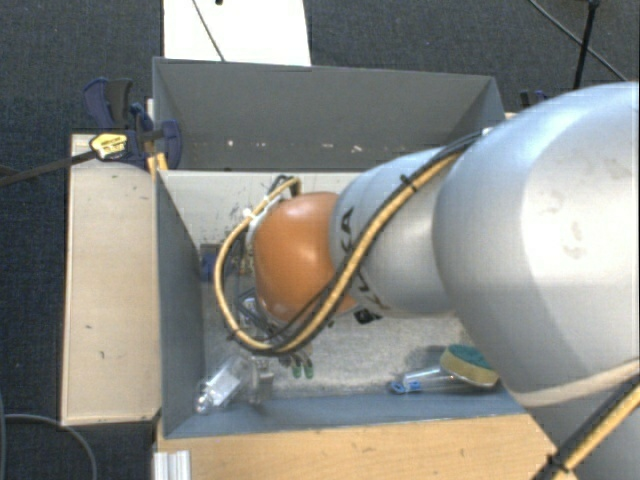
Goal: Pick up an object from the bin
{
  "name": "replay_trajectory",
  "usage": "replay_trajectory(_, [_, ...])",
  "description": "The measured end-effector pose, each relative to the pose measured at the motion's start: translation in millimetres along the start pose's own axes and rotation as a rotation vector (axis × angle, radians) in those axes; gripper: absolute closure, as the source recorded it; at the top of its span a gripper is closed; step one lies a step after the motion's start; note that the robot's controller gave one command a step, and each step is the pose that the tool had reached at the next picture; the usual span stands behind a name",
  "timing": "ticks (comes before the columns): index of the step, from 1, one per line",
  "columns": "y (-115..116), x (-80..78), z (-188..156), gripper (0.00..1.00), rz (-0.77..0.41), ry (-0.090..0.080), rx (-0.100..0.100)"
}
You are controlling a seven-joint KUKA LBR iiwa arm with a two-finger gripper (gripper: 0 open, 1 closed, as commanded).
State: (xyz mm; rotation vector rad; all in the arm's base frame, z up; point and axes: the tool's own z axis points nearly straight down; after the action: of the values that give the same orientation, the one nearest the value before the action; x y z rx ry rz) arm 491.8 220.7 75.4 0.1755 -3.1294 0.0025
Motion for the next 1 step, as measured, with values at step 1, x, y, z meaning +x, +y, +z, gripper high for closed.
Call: replay_trajectory(1, [26.1,9.2,2.9,0.00,-0.293,-0.019,0.000])
